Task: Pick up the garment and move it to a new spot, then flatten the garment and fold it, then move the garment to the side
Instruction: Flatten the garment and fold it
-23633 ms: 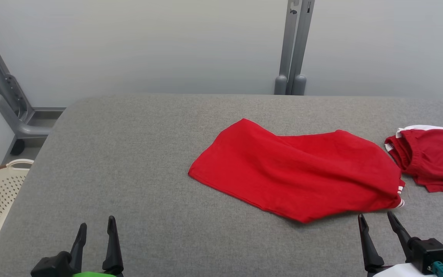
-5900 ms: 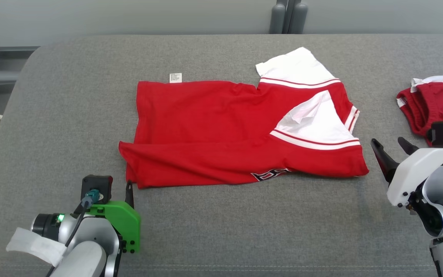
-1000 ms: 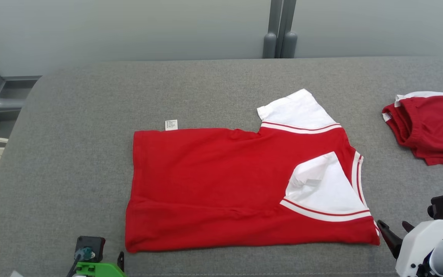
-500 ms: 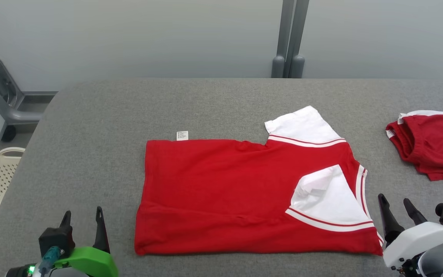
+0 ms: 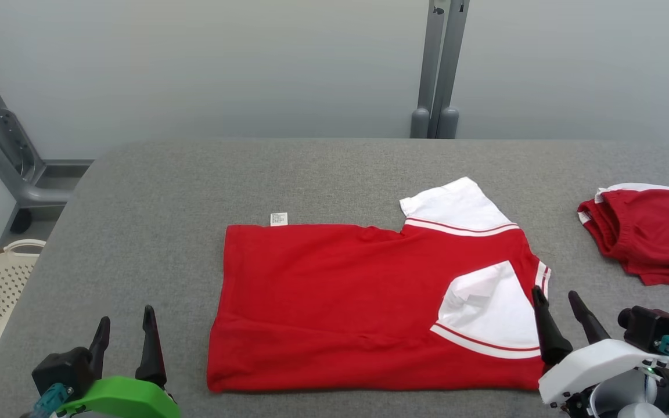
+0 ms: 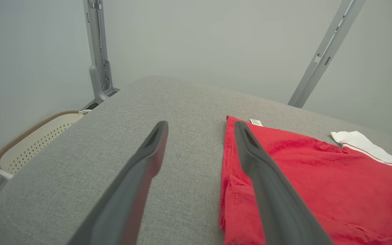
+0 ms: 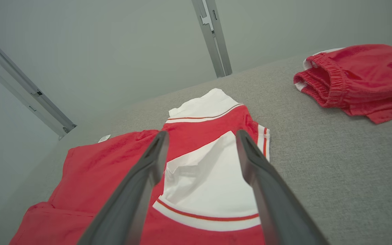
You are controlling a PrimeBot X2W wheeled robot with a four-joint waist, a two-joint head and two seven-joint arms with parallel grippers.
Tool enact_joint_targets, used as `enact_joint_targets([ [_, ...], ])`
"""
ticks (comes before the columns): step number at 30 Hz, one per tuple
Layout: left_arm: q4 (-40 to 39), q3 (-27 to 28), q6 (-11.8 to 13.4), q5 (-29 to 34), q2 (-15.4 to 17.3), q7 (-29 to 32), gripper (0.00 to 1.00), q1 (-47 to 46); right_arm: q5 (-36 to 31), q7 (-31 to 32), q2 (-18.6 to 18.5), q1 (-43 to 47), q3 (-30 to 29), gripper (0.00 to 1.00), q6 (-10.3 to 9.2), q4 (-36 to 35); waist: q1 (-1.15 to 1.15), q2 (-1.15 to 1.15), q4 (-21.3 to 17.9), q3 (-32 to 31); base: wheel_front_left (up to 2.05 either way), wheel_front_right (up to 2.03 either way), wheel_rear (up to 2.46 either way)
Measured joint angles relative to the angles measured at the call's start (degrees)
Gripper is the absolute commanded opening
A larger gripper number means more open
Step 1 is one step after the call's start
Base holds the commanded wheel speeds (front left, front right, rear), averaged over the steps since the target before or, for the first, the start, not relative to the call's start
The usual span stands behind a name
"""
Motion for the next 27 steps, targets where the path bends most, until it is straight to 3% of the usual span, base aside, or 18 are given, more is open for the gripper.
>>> enact_joint_targets([
  [8, 0.8, -1.2, -2.1, 3.7, 1.3, -0.2, 1.0, 0.5, -2.8, -2.7, 0.0, -0.4, 4.5, 1.0, 0.0, 1.0, 0.0, 0.0, 0.2, -0.8, 0.0, 0.0, 0.0],
  [16, 3.5, 1.0, -3.6, 6.2, -1.1, -0.4, 1.0, 1.8, -6.6, -4.2, 0.0, 0.0, 7.0, 1.0, 0.0, 3.4, 0.0, 0.0, 0.0, -1.2, 0.0, 0.0, 0.0],
  [27, 5.2, 2.7, -5.6, 8.2, -2.7, -0.5, 1.0, 2.6, -6.6, -3.9, 0.1, 0.0, 6.5, 1.0, 0.0, 3.8, 0.0, 0.0, -0.5, -0.7, 0.0, 0.0, 0.0],
])
